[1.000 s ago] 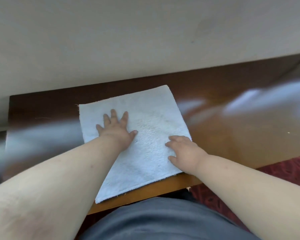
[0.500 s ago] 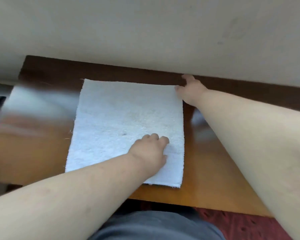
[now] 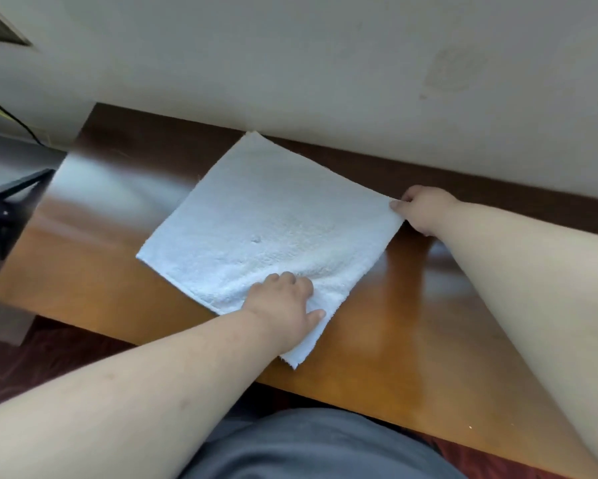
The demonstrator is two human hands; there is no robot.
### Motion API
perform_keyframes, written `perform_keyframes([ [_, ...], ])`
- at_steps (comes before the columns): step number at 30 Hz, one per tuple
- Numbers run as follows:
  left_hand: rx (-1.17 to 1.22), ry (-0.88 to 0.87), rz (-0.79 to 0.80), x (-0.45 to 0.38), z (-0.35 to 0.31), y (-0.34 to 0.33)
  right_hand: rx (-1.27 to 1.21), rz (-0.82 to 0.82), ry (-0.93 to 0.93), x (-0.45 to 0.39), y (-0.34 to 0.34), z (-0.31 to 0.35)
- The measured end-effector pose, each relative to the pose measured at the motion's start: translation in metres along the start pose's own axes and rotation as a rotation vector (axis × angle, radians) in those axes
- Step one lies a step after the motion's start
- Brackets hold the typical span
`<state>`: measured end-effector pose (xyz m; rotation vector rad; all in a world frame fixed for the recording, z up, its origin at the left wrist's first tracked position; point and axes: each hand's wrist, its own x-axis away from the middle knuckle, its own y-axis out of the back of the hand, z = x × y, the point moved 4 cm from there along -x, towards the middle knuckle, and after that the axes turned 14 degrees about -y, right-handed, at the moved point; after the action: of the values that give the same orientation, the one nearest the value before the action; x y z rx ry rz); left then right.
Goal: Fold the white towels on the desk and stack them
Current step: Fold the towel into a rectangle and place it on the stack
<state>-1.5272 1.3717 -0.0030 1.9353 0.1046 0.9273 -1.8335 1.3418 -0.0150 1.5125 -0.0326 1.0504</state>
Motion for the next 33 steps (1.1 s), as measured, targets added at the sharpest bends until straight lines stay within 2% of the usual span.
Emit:
perform_keyframes([
  [5,0.167,-0.08,0.156,0.012,0.0,-0.004,-0.103,0.06,-0.126,0.023,-0.015,-0.082],
  [7,0.082,-0.128,0.201,0.025,-0.003,-0.011,-0.182,0.071,-0.173,0.036,-0.027,-0.107],
  [15,-0.386,-0.222,0.182,0.068,-0.004,-0.051,-0.334,0.181,-0.362,0.132,-0.095,-0.176],
  [21,-0.46,-0.216,0.11,0.079,0.03,-0.051,-0.435,0.455,-0.5,0.19,-0.119,-0.171],
  [29,-0.459,-0.056,0.005,0.087,0.092,-0.037,-0.752,0.66,-0.565,0.229,-0.167,-0.144],
  [31,-0.421,-0.059,-0.044,0.092,0.102,-0.035,-0.75,0.653,-0.517,0.238,-0.174,-0.137],
  [33,-0.399,-0.093,-0.085,0.1,0.107,-0.036,-0.555,0.479,-0.392,0.24,-0.171,-0.135],
])
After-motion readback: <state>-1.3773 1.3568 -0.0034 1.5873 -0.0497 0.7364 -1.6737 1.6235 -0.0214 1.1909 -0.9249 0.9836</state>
